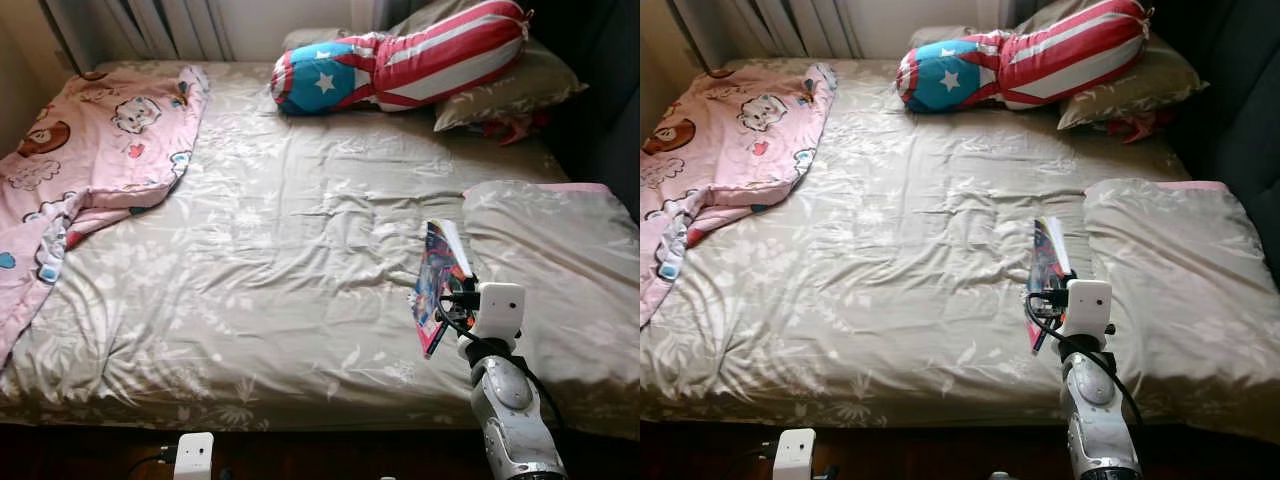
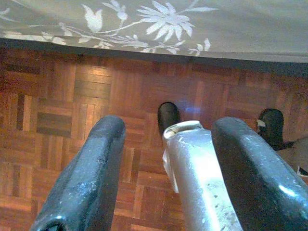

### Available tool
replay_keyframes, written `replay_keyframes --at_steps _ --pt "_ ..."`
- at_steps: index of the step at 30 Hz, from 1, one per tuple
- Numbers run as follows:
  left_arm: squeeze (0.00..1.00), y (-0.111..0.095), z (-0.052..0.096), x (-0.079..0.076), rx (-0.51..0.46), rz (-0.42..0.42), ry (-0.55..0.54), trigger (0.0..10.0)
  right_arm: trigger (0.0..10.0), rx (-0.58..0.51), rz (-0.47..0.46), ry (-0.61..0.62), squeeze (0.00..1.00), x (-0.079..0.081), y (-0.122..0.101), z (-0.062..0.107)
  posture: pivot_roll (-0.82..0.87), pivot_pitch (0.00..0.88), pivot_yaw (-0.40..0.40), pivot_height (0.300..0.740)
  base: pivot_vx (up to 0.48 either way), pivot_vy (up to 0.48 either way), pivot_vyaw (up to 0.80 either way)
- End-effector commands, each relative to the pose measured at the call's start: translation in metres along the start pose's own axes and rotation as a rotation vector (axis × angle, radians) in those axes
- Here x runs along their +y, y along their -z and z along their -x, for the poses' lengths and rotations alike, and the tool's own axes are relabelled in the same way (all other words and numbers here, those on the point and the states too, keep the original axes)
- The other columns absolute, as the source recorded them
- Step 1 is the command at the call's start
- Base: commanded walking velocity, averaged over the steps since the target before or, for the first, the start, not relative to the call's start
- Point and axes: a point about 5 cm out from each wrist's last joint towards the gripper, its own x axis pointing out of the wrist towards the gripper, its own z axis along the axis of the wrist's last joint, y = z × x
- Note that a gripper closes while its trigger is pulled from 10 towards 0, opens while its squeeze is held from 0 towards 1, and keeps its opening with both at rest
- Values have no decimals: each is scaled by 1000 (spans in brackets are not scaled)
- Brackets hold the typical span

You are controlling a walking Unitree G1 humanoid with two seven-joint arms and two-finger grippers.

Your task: Clean up the room

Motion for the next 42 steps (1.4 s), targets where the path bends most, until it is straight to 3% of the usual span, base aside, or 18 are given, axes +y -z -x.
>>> replay_keyframes --at_steps 1,12,21,29,30,32,33,36,41,42 --pt "0 6 2 3 15 -8 -4 10000 10000 -35 -4 -5 0 1 -6 -1 -135 165 -3 740 296 0 0" --pt "0 2 1 2 0 -12 -3 10000 10000 -29 -8 -28 0 5 -5 0 -135 161 -4 740 314 0 0" --pt "0 -6 0 -1 -46 -1 17 10000 10000 -25 -27 -36 0 8 -5 0 -135 172 -7 740 0 0 0" --pt "0 -67 -4 -10 -348 59 50 10000 10000 -32 -52 -63 0 13 -3 5 -137 193 -1 740 0 0 0" --pt "0 -67 -4 -10 -348 59 50 10000 10000 -32 -52 -63 0 13 -3 5 -137 193 -1 740 0 0 0" --pt "0 -84 -1 -10 -442 69 53 10000 10000 -35 -58 -66 0 14 -3 5 -141 195 0 740 0 0 0" --pt "0 -98 4 -10 -537 73 58 10000 10000 -42 -66 -66 0 15 -4 6 -140 197 2 740 0 0 0" --pt "0 -110 12 -7 -640 62 60 10000 10000 -57 -74 -57 0 14 -6 7 -135 201 3 740 0 0 0" --pt "0 -112 18 -7 -688 50 59 10000 10000 -63 -79 -44 0 13 -7 7 -134 202 3 740 0 0 0" --pt "0 -111 21 -13 -698 41 86 10000 10000 -68 -88 -45 0 14 -8 6 -129 204 2 735 0 0 0"
